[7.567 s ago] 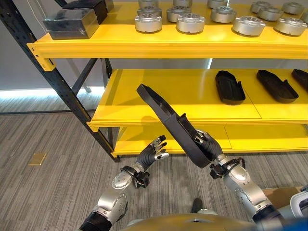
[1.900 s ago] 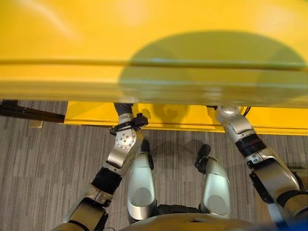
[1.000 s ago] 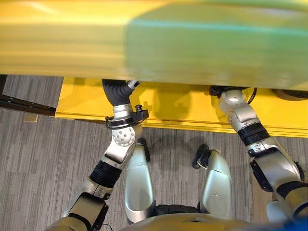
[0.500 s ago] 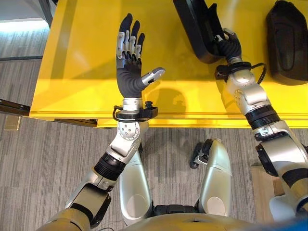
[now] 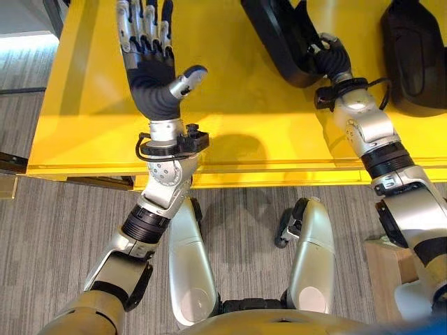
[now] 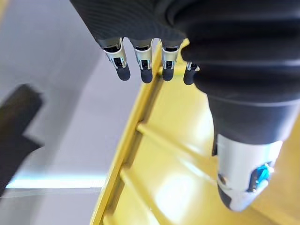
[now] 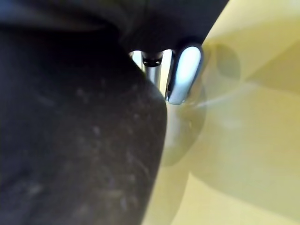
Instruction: Move parts from the plastic box to the shelf.
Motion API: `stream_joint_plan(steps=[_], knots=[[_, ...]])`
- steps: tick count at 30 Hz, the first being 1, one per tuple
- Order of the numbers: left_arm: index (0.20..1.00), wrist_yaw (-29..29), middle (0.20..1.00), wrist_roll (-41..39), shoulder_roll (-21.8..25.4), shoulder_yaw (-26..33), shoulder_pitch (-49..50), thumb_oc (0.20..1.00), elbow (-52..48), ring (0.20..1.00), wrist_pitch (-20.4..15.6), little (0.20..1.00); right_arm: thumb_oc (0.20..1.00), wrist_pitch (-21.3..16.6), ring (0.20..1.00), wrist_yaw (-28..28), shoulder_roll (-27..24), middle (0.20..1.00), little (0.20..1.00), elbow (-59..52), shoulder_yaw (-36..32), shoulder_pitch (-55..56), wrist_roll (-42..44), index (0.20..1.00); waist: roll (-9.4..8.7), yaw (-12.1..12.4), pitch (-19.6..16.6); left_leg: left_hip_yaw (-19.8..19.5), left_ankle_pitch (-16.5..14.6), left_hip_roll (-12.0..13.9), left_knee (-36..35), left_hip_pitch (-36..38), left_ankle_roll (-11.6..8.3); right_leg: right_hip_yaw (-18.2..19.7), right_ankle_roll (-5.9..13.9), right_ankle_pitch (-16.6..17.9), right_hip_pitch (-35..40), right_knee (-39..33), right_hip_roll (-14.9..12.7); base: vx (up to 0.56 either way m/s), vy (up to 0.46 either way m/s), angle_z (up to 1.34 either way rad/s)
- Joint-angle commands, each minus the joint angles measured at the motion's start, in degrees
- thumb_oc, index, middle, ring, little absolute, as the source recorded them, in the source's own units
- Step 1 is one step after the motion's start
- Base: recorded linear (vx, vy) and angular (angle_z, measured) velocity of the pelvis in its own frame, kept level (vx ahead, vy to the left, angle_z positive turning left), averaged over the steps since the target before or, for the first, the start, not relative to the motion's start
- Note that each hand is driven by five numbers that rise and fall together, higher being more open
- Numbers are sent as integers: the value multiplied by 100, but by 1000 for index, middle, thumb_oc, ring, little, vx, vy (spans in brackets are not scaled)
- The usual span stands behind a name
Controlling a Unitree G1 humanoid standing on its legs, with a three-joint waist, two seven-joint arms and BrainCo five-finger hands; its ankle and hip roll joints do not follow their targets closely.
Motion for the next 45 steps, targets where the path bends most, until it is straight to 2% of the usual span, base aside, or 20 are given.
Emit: stream_joint_plan(steps=[1, 6, 12, 15, 16, 18, 22, 34, 40, 42, 45], knots=[[1000, 537, 1000, 464, -67, 158, 17, 1000, -489, 1000, -32, 1000, 200, 428, 200, -227, 379, 200, 200, 283, 409, 927, -41, 200, 341, 39, -7, 690, -77, -211, -20, 263, 499, -93, -369, -17, 151, 73, 668, 54, 36, 1], [1000, 1159, 1000, 790, -151, 304, 153, 1000, -580, 1000, 44, 1000, 200, 331, 200, -796, 734, 200, 200, -396, 642, 1549, 29, 200, 328, -56, 25, 772, 81, -220, -552, 579, 462, -9, -304, 56, 388, -270, 774, 41, 30, -5], [1000, 1484, 1000, 1164, -197, 351, 236, 1000, -764, 1000, 137, 1000, 200, 262, 200, -1136, 1000, 200, 200, -947, 852, 2078, 136, 200, 310, -144, 55, 841, 192, -213, -921, 779, 450, 32, -278, 133, 531, -550, 848, 10, 11, -4], [1000, 1802, 1000, 1335, -213, 357, 234, 1000, -817, 1000, 249, 1000, 200, 146, 200, -1348, 1133, 200, 200, -1048, 941, 2313, 282, 200, 311, -187, 73, 874, 224, -218, -1052, 870, 441, 41, -279, 166, 598, -661, 876, 18, 28, -6], [1000, 2107, 1000, 1543, -213, 377, 229, 1000, -825, 1000, 338, 1000, 200, 17, 200, -1371, 1177, 200, 200, -1109, 940, 2478, 351, 200, 313, -216, 78, 893, 234, -226, -1101, 899, 437, 46, -278, 179, 625, -710, 884, 9, 24, -6], [1000, 2208, 1000, 1514, -226, 400, 206, 1000, -818, 1000, 391, 1000, 200, -153, 200, -1359, 1207, 200, 200, -1177, 923, 2659, 321, 200, 314, -253, 82, 912, 248, -234, -1170, 932, 434, 58, -275, 190, 641, -753, 885, 10, 37, -6], [1000, 2200, 1000, 1541, -272, 386, 226, 1000, -823, 1000, 402, 1000, 200, -302, 200, -1320, 1237, 200, 200, -1364, 976, 2952, 83, 200, 317, -306, 110, 918, 295, -223, -1228, 929, 397, 76, -256, 222, 636, -784, 874, 2, 13, -2], [1000, 2023, 1000, 1475, -321, 243, 226, 1000, -842, 1000, 531, 1000, 200, -564, 200, -1835, 1203, 200, 200, -1305, 796, 3060, 26, 200, 362, -324, 163, 940, 311, -252, -1289, 887, 402, 51, -280, 227, 632, -821, 825, 0, 0, 0], [1000, 2000, 1000, 1402, -350, 212, 260, 1000, -869, 1000, 541, 1000, 200, -637, 200, -1675, 1186, 200, 200, -1260, 761, 3120, -110, 200, 377, -328, 185, 931, 308, -270, -1297, 879, 403, 43, -287, 224, 626, -819, 821, 0, 0, 0], [1000, 1940, 1000, 1179, -399, 199, 303, 1000, -872, 1000, 540, 1000, 200, -538, 200, -1556, 1192, 200, 200, -1249, 780, 3117, 42, 200, 389, -327, 182, 941, 271, -292, -1253, 867, 416, 52, -292, 210, 621, -806, 827, 15, 5, 0], [1000, 1996, 1000, 1229, -425, 192, 315, 1000, -884, 1000, 537, 1000, 200, -596, 200, -1531, 1249, 200, 200, -1156, 827, 3081, 189, 200, 406, -305, 192, 948, 254, -316, -1245, 880, 418, 48, -300, 196, 639, -794, 819, 0, 0, 0]])
